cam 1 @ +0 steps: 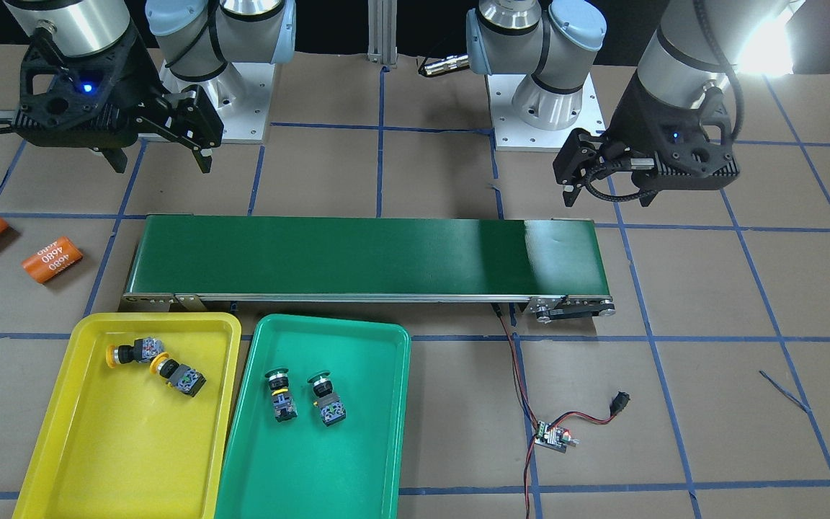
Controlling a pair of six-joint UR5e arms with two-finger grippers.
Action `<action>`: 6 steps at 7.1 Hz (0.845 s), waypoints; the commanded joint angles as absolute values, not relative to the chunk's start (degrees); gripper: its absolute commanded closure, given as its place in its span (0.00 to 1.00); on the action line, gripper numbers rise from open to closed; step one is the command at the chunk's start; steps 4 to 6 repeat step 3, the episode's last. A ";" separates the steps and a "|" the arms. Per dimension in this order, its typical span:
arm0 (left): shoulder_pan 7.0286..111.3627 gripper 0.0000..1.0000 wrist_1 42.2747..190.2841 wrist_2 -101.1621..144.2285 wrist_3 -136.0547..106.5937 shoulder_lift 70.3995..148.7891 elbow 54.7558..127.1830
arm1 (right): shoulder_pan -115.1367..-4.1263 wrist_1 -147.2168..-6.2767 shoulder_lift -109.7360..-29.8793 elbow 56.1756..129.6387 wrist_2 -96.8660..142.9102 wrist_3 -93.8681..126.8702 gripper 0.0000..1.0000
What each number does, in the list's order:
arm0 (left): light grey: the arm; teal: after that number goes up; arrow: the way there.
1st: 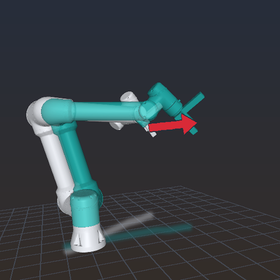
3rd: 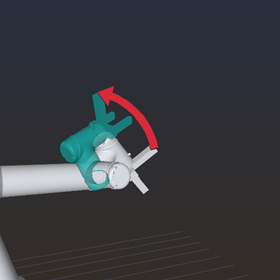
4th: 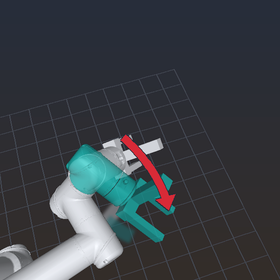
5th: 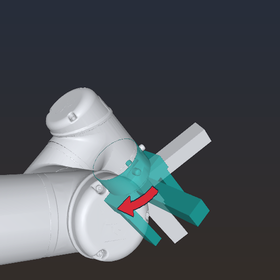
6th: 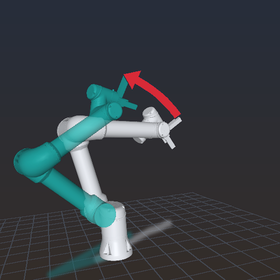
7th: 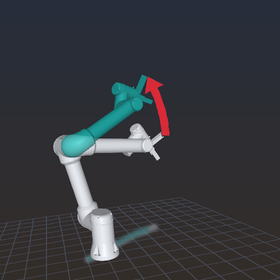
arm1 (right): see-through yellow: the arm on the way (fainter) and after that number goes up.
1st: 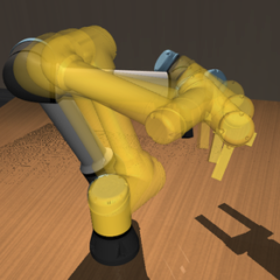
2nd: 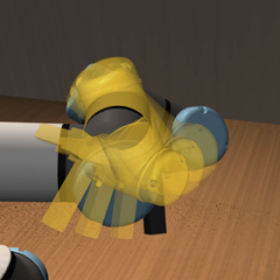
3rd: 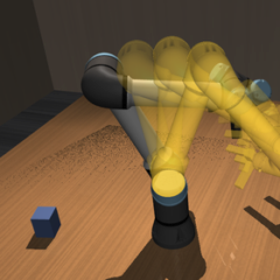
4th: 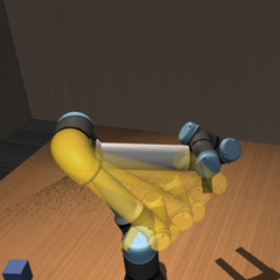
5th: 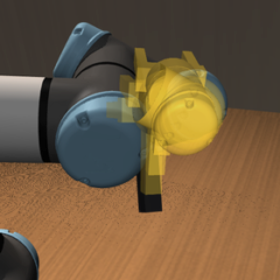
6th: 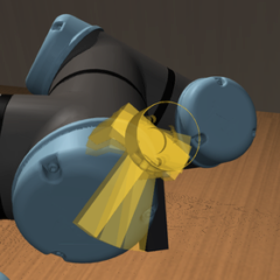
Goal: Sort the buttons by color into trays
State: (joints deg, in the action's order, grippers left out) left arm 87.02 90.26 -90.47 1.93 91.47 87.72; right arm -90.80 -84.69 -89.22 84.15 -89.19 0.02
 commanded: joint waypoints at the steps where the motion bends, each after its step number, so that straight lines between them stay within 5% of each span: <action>1: 87.01 0.00 90.26 -90.35 1.93 91.49 87.71 | -90.79 -84.73 -89.30 84.37 -89.12 -0.18 0.00; 6: 87.01 0.00 90.26 -90.26 1.93 91.49 87.71 | -90.79 -84.73 -89.30 84.29 -88.95 -0.09 0.00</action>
